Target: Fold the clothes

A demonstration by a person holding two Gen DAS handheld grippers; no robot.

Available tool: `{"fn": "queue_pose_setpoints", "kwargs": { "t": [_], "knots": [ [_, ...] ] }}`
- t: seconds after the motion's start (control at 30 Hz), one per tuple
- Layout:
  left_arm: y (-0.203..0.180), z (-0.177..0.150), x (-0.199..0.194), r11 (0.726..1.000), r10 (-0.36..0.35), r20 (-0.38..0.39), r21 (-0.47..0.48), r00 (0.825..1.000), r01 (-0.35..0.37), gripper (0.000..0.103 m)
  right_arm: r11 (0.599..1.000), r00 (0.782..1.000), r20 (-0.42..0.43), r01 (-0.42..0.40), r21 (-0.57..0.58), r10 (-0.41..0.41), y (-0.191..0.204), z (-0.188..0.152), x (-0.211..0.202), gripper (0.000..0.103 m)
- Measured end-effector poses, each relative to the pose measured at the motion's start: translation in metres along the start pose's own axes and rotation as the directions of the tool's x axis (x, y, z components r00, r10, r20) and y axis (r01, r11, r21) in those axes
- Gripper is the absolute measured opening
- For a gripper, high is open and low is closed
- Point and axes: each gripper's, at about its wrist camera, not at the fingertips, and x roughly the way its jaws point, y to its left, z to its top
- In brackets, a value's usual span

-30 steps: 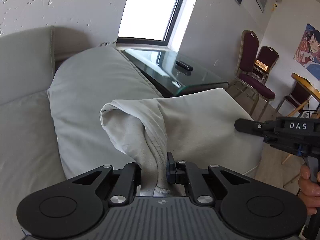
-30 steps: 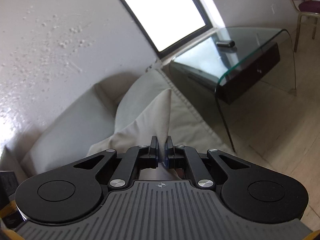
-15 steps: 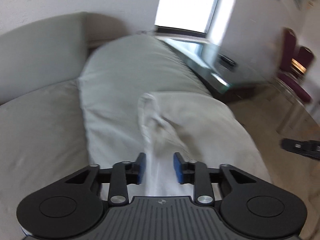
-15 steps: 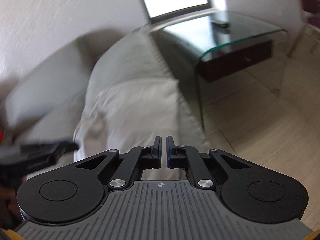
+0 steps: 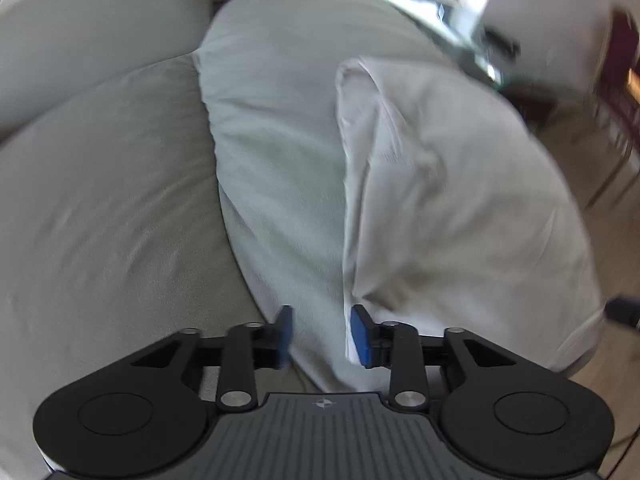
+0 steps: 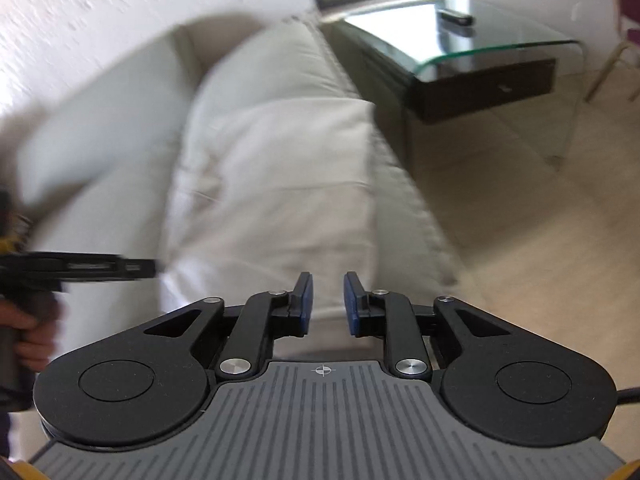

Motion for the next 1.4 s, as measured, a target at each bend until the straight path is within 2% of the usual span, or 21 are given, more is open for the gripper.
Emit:
{"fn": "queue_pose_setpoints", "kwargs": {
  "t": [0.1,0.23,0.27,0.3,0.37,0.4,0.43,0.47,0.5,0.53,0.57,0.67,0.7,0.77,0.8,0.83,0.87,0.97,1.07,1.2,1.4],
  "knots": [
    [0.006,0.003,0.012,0.991,-0.135,0.017,0.003,0.991,0.135,0.043,0.999,0.999,-0.026,-0.033,0.001,0.033,0.005,0.001,0.011,0.027],
    [0.001,0.005,0.045,0.973,-0.228,-0.04,0.03,0.973,0.229,0.041,0.998,0.996,-0.066,0.055,-0.031,-0.057,0.009,-0.001,0.028,0.027],
    [0.001,0.006,0.047,0.968,-0.249,-0.035,0.024,0.968,0.249,0.036,0.997,0.995,-0.075,0.07,-0.026,-0.071,0.008,-0.002,0.03,0.026],
    [0.0,0.007,0.045,0.968,-0.251,-0.043,0.014,0.967,0.252,0.015,0.997,0.993,-0.08,0.08,-0.023,-0.082,0.007,-0.003,0.031,0.025],
    [-0.001,0.01,0.039,0.97,-0.244,-0.069,-0.006,0.967,0.245,0.01,0.994,0.991,-0.085,0.104,-0.024,-0.105,0.007,-0.003,0.032,0.026],
    [-0.003,0.011,0.037,0.982,-0.187,-0.098,-0.014,0.977,0.187,0.011,0.993,0.989,-0.088,0.119,-0.026,-0.121,0.007,-0.002,0.031,0.03],
    [-0.006,0.011,0.036,0.998,-0.068,-0.133,-0.007,0.989,0.068,0.008,0.99,0.986,-0.093,0.136,-0.028,-0.138,0.008,-0.001,0.03,0.032],
    [-0.008,0.011,0.036,0.998,0.067,-0.166,0.008,0.984,-0.066,0.008,0.987,0.982,-0.098,0.156,-0.032,-0.159,0.01,0.0,0.027,0.04],
    [-0.012,0.01,0.034,0.984,0.175,-0.166,0.053,0.971,-0.168,0.009,0.984,0.979,-0.1,0.175,-0.037,-0.177,0.012,0.001,0.022,0.049],
    [-0.017,0.008,0.029,0.97,0.237,-0.147,0.098,0.96,-0.224,0.012,0.983,0.978,-0.1,0.181,-0.041,-0.185,0.015,0.002,0.016,0.05],
    [-0.021,0.007,0.021,0.966,0.246,-0.138,0.113,0.959,-0.232,0.017,0.983,0.978,-0.097,0.179,-0.044,-0.183,0.017,0.004,0.008,0.05],
    [-0.045,0.002,-0.01,0.969,0.212,-0.096,0.15,0.973,-0.196,0.037,0.989,0.987,-0.072,0.141,-0.043,-0.144,0.027,0.008,-0.023,0.054],
    [-0.057,0.0,-0.022,0.966,0.204,-0.068,0.176,0.977,-0.189,0.047,0.99,0.988,-0.062,0.136,-0.045,-0.139,0.031,0.011,-0.033,0.056],
    [-0.08,-0.005,-0.043,0.956,0.21,-0.013,0.213,0.978,-0.203,0.059,0.991,0.991,-0.052,0.123,-0.043,-0.126,0.039,0.016,-0.053,0.063],
    [-0.089,-0.007,-0.053,0.957,0.208,0.001,0.208,0.978,-0.204,0.073,0.992,0.992,-0.049,0.117,-0.038,-0.119,0.043,0.018,-0.064,0.067],
    [-0.097,-0.008,-0.062,0.96,0.203,0.01,0.194,0.979,-0.201,0.077,0.993,0.992,-0.047,0.112,-0.037,-0.114,0.046,0.019,-0.074,0.068],
    [-0.102,-0.009,-0.07,0.965,0.189,0.01,0.181,0.982,-0.188,0.077,0.993,0.993,-0.043,0.109,-0.042,-0.111,0.05,0.02,-0.084,0.07],
    [-0.11,-0.011,-0.095,0.977,0.144,0.008,0.155,0.99,-0.143,0.087,0.994,0.994,-0.041,0.095,-0.05,-0.097,0.06,0.019,-0.112,0.07],
    [-0.116,-0.018,-0.12,0.98,0.118,0.052,0.156,0.992,-0.124,0.091,0.995,0.995,-0.024,0.095,-0.044,-0.096,0.067,0.018,-0.136,0.07],
    [-0.123,-0.028,-0.151,0.983,0.078,0.095,0.156,0.992,-0.092,0.101,0.993,0.994,0.006,0.113,-0.041,-0.113,0.075,0.014,-0.163,0.071],
    [-0.135,-0.037,-0.175,0.984,0.019,0.071,0.174,0.997,-0.031,0.102,0.989,0.991,0.034,0.129,-0.076,-0.126,0.088,0.008,-0.188,0.074]
  ]
}}
